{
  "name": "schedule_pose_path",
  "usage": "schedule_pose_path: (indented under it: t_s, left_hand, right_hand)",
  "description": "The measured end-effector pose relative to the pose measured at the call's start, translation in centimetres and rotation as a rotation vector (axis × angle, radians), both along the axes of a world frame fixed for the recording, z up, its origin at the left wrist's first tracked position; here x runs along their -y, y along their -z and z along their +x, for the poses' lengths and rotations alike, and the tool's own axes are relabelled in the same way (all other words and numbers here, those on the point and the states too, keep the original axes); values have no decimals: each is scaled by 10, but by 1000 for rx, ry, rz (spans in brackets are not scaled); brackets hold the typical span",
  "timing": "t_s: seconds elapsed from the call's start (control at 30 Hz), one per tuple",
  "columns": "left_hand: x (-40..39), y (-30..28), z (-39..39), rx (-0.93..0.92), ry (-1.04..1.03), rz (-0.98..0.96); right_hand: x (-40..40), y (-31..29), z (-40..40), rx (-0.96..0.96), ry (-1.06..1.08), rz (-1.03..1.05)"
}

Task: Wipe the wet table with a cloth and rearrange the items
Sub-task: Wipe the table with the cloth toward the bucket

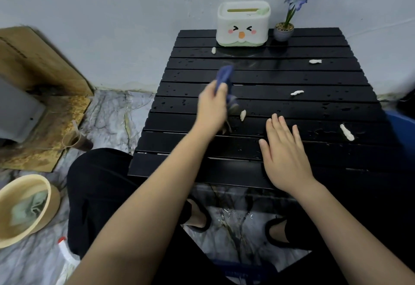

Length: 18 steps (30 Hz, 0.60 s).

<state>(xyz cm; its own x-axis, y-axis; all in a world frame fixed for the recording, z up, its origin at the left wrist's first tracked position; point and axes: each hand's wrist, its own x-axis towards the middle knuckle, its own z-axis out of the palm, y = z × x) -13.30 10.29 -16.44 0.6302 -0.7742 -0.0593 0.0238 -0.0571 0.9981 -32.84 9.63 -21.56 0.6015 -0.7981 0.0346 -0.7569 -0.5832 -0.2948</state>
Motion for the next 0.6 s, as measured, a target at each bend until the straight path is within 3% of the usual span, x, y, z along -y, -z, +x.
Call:
schedule_pose_path:
  t_s: [0.2, 0.33, 0.47, 0.6]
  left_hand:
    - [-34, -3, 101, 289, -223, 33]
    - [-48, 26, 124, 636, -124, 272]
    - [-17, 51, 108, 1056, -173, 657]
    - [39, 48, 39, 1153, 24, 672]
  right_hand:
    - [0, 1, 0, -9, 2, -5]
    - [0, 1, 1, -23, 2, -7]
    - [1, 3, 1, -12, 4, -13]
    - [1, 3, 0, 0, 3, -5]
